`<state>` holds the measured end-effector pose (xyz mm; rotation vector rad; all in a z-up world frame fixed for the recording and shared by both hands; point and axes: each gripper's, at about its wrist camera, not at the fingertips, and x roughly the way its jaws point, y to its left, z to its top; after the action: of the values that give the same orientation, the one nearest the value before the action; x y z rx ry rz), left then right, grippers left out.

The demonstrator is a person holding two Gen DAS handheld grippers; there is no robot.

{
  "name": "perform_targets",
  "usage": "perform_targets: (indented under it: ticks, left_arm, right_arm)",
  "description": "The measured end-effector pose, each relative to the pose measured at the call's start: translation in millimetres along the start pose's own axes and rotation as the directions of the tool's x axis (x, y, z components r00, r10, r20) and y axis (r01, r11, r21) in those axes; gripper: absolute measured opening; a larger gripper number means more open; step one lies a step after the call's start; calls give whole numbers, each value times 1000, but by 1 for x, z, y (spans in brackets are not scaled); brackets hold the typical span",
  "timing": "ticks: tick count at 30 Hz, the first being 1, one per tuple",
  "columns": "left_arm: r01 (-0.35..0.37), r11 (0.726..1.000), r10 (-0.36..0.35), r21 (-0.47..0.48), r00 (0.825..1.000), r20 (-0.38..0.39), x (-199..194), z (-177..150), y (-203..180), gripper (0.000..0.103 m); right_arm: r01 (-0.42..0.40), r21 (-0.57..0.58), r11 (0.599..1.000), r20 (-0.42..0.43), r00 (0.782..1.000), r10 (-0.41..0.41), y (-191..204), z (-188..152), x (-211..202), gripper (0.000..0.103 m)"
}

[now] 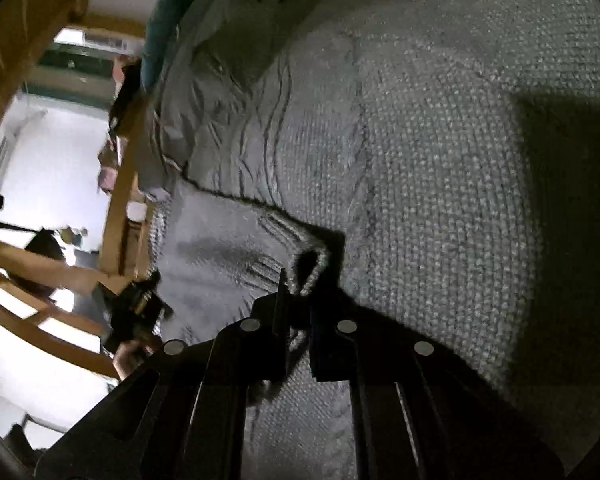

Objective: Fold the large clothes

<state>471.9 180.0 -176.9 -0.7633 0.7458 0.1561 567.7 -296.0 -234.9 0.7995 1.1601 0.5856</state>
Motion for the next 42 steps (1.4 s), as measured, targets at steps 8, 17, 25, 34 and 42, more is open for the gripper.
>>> perform_targets:
  ticks: [8,17,25,34,42]
  left_arm:
    - [64,998,-63,5,978,201,-76,-10,-18,77]
    - [34,972,-79,231,979,187,-21,-7,-120,89]
    - [-217,900,206,377,976,68,100,-19,-114,86]
    - [-247,885,236,394,969,77,103,-22,-115,87]
    - [-251,879,242,405,968,74,107,-20,-118,88]
  right_arm:
    - [-127,-88,988,134,981,138,40,29,-32,8]
    - [54,-36,998,6,999,-54,6,24,-16,8]
    - [-30,-4,1000,33,999,30,4,46,-17,8]
    - [14,-47,999,184,983,-5,47,95,-38,7]
    - [287,-29,957,74,956,-284,5,59,-27,15]
